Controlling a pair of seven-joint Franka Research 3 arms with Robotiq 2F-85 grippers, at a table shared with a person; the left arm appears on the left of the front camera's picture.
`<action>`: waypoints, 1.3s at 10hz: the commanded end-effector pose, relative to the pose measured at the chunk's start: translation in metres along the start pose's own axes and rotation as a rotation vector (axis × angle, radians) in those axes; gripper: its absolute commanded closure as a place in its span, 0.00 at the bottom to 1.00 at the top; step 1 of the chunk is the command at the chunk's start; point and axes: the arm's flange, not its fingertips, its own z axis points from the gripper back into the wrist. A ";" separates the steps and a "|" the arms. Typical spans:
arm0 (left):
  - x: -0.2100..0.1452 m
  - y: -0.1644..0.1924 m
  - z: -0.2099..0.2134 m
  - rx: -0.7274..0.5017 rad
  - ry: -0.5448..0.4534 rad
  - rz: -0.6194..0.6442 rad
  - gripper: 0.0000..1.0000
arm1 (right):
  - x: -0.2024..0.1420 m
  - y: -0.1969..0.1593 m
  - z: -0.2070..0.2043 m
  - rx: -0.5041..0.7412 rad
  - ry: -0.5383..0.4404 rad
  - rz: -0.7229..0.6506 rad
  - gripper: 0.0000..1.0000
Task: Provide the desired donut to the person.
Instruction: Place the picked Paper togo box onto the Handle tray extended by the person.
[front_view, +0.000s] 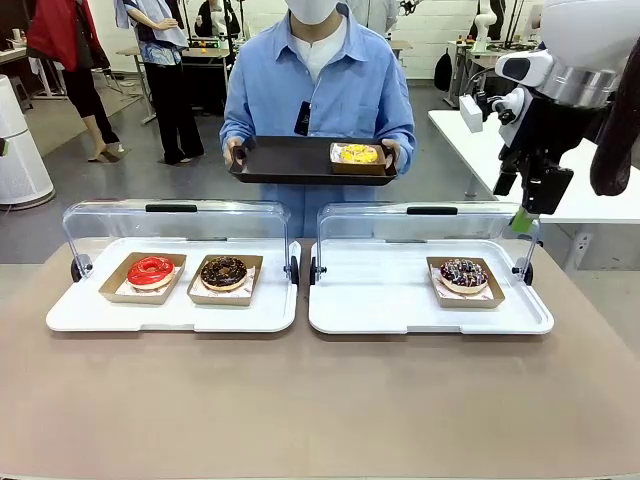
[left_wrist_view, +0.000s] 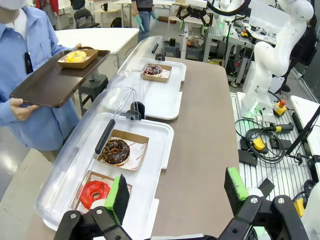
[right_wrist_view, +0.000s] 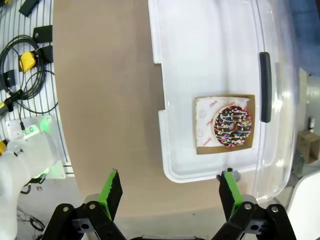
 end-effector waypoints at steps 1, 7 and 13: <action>0.001 -0.001 0.001 -0.004 -0.009 -0.010 0.00 | 0.000 0.000 0.000 0.000 0.000 0.000 0.00; 0.001 -0.001 0.001 -0.004 -0.009 -0.010 0.00 | -0.156 -0.011 -0.001 0.050 -0.797 0.040 0.00; 0.001 -0.001 0.001 -0.004 -0.009 -0.010 0.00 | -0.270 0.052 -0.013 0.020 -0.974 -0.120 0.00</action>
